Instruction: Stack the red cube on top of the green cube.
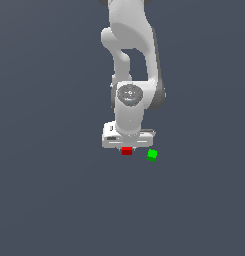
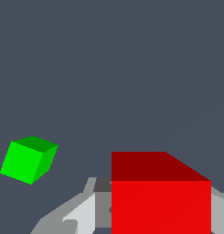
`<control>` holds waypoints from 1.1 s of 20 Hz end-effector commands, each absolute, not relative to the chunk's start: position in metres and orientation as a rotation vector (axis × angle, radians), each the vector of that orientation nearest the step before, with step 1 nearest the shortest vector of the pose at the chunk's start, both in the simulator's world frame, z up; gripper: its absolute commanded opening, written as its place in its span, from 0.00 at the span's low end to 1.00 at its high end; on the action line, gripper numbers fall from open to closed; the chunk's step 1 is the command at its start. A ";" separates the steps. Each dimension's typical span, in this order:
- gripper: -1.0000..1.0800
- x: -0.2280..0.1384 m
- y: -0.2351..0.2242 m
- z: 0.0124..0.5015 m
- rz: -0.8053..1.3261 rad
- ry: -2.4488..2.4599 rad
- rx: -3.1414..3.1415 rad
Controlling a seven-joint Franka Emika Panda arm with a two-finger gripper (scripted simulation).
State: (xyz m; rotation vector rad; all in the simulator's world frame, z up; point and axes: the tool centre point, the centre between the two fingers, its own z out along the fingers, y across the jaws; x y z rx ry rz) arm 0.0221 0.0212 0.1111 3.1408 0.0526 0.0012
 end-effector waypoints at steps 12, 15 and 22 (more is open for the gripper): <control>0.00 0.009 0.130 0.068 0.000 0.055 3.142; 0.00 0.009 0.142 0.064 0.000 0.055 3.142; 0.96 0.009 0.147 0.061 0.000 0.055 3.141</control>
